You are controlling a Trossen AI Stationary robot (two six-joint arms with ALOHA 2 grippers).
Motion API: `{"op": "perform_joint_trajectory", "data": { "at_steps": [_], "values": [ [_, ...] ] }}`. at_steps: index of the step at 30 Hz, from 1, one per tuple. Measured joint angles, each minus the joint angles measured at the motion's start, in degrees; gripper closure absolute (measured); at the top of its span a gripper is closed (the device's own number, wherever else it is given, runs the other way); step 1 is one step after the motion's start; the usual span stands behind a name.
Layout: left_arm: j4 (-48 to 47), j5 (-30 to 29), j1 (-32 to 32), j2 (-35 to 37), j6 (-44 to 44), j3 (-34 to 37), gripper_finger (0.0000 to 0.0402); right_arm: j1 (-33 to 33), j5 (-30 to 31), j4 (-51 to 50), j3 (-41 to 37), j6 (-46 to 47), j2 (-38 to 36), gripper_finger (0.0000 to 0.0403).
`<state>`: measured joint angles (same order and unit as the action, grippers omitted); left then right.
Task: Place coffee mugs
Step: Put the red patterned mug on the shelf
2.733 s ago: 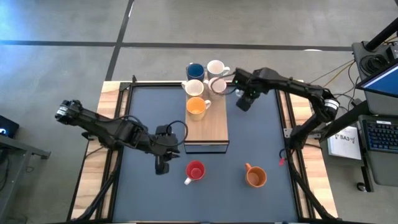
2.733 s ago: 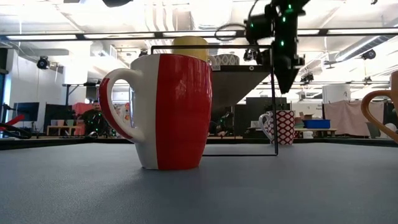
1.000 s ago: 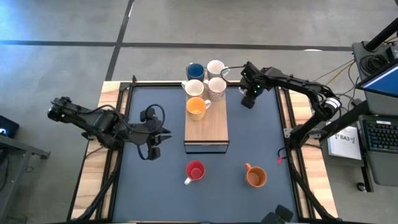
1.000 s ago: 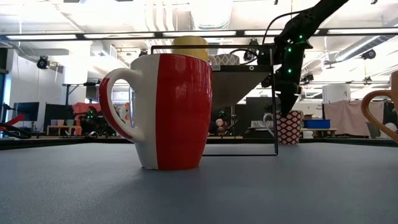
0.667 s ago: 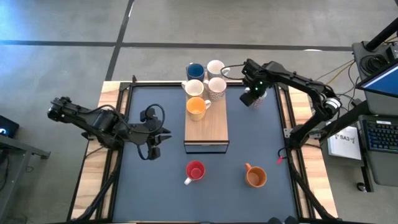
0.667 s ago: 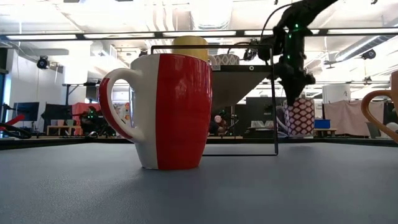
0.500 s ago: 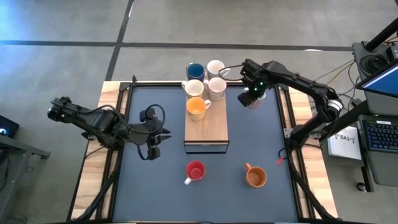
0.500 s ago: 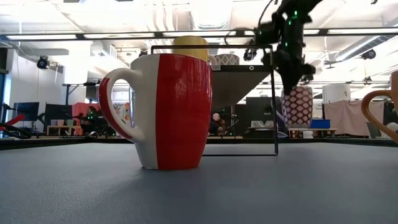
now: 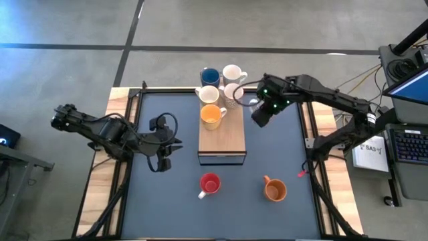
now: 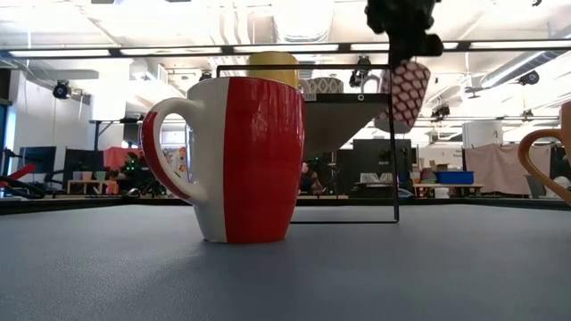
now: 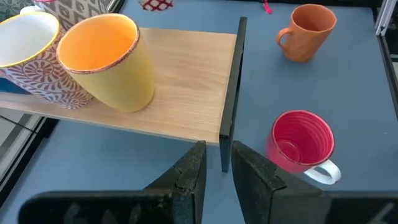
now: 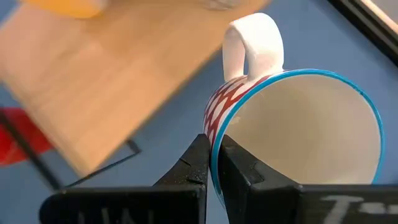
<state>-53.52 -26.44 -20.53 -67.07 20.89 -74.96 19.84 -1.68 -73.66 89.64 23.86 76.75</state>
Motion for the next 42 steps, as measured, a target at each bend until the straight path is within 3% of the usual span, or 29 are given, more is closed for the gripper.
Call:
{"op": "perform_joint_trajectory", "data": {
  "at_steps": [18,28,42],
  "values": [
    [-0.3,0.1,0.0,1.1,0.9,0.1,0.0345,-14.6,0.2,1.1,1.9,0.6,0.3,0.039],
    [-0.3,0.1,0.0,1.1,2.0,0.1,0.0345,-17.1,0.2,8.4,1.9,-3.8,0.5,0.039],
    [-0.7,0.1,0.0,1.2,2.4,0.1,0.0345,-17.5,3.4,9.2,1.9,-7.8,4.0,0.039]
  ]
}}
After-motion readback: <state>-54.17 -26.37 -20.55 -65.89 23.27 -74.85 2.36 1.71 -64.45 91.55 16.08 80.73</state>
